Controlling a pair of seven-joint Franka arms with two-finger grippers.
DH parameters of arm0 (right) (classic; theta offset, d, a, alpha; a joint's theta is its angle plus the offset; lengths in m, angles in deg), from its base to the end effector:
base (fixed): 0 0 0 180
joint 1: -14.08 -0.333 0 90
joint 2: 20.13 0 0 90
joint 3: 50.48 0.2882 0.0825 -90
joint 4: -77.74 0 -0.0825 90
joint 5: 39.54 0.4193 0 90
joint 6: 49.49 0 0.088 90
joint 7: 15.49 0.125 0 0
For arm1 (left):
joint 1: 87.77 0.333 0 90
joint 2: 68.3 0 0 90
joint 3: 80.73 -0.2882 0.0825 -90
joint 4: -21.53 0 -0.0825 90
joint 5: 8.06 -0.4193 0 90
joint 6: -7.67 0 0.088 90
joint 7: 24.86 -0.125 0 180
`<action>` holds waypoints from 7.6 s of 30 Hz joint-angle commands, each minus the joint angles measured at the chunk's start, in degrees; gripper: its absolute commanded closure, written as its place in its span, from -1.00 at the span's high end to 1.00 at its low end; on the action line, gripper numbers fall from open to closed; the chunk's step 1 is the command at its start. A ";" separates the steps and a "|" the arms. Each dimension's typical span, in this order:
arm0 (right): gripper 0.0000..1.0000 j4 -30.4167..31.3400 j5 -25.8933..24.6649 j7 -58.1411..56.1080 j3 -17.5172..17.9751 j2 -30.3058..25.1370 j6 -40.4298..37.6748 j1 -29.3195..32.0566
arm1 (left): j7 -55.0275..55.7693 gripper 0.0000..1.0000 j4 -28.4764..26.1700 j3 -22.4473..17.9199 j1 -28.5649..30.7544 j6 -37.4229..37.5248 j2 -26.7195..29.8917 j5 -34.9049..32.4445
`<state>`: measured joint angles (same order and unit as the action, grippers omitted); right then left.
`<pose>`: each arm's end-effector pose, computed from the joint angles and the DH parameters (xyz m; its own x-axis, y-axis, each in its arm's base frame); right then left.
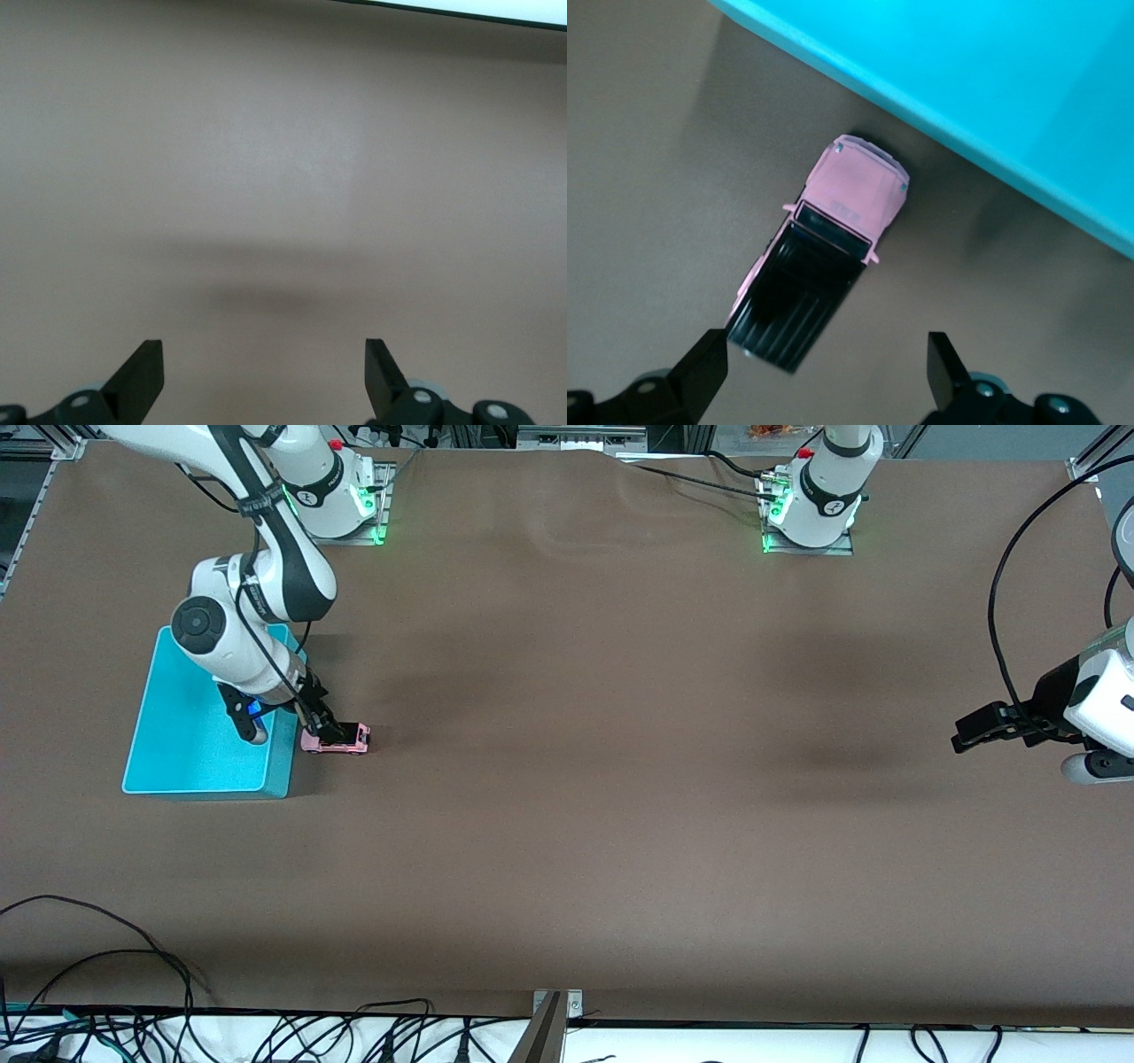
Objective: Wind and store pink jeep toy
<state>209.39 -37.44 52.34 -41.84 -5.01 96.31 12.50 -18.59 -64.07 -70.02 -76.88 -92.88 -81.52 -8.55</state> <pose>0.5307 0.0997 0.1594 0.5048 -0.8611 -0.0608 -0.8629 -0.5053 -0.0080 0.6643 0.0130 0.4920 0.9927 0.1170 0.0302 0.1158 -0.9926 0.0376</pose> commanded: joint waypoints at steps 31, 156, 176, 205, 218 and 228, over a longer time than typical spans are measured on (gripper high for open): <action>0.83 -1.23 0.80 6.53 -0.21 6.33 10.64 -0.09 | 1.21 1.00 -4.76 -15.19 -17.92 0.62 5.04 0.67; -0.82 -0.17 -9.48 -51.84 -19.98 3.78 -6.85 3.16 | -13.47 1.00 -3.44 -15.98 -19.07 7.21 3.11 1.46; 0.33 -0.52 -8.87 -45.42 -16.91 2.03 -7.12 3.08 | -13.12 1.00 -3.35 -15.98 -19.15 7.12 3.11 1.37; 1.00 -12.74 -3.34 -42.25 -13.74 -7.82 -27.16 2.90 | -12.94 1.00 -3.35 -15.90 -19.15 7.03 3.11 1.10; 1.00 -16.95 2.46 -40.58 -12.60 -13.44 -35.93 1.50 | -12.86 1.00 -3.35 -15.98 -19.15 7.03 3.11 1.10; 1.00 -29.34 5.37 -51.56 -12.95 -13.45 -49.21 0.70 | -12.86 1.00 -3.35 -15.90 -19.24 7.03 3.11 1.02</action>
<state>186.91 -33.48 8.09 -54.34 -18.77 53.43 13.23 -30.80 -68.32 -85.59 -95.69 -86.30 -78.32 -7.74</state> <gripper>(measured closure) 0.000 0.000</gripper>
